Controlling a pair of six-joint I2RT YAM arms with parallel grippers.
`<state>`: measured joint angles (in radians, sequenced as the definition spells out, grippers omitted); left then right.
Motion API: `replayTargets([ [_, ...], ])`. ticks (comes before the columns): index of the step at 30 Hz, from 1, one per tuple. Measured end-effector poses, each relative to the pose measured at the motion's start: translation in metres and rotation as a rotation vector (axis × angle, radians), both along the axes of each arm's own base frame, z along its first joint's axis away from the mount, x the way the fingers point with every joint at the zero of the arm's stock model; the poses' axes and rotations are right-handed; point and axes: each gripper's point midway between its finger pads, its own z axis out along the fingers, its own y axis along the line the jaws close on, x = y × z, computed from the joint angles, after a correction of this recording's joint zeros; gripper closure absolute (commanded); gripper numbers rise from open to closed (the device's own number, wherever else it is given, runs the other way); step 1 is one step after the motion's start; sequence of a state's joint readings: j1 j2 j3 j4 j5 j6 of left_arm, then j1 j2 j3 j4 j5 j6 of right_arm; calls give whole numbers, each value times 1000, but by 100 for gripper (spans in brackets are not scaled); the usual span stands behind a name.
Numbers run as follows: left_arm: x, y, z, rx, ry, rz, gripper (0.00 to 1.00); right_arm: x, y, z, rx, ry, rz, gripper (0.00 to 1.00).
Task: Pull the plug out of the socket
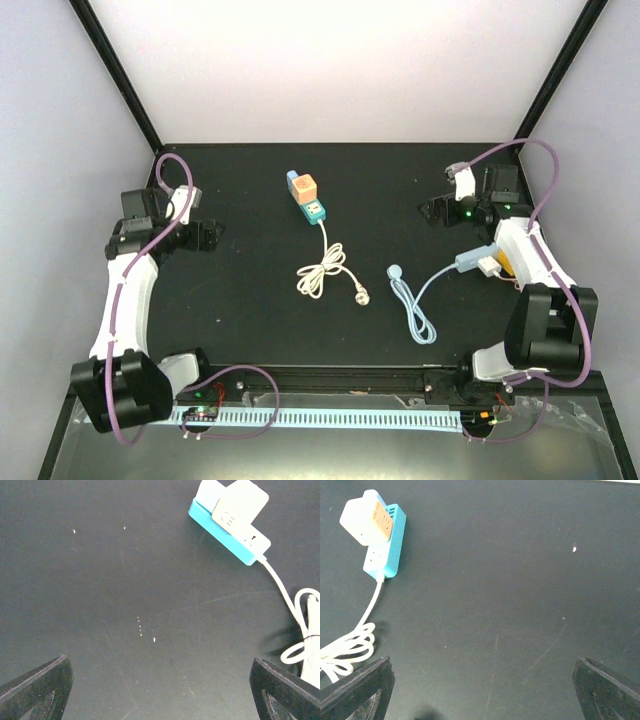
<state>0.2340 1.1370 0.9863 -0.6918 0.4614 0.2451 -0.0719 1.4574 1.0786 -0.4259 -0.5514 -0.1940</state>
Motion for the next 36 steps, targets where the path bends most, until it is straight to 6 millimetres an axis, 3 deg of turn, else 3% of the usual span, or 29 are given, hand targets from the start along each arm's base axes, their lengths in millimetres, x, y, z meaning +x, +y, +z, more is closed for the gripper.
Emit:
replayTargets([
  [7,-14,-7,1,-9,-64,57,1,-1,24,-4,18,-13,37,0],
  [12,-17,-5,10,0,-110,87,1,3,55,-1,18,-35,90,0],
  [19,-17,1,18,47,-113,101,1,24,113,-6,9,-22,189,0],
  [30,-17,8,19,108,-104,108,1,43,227,-40,-114,-7,330,0],
  [36,-14,11,20,121,-98,114,1,41,259,-69,-201,-1,346,0],
])
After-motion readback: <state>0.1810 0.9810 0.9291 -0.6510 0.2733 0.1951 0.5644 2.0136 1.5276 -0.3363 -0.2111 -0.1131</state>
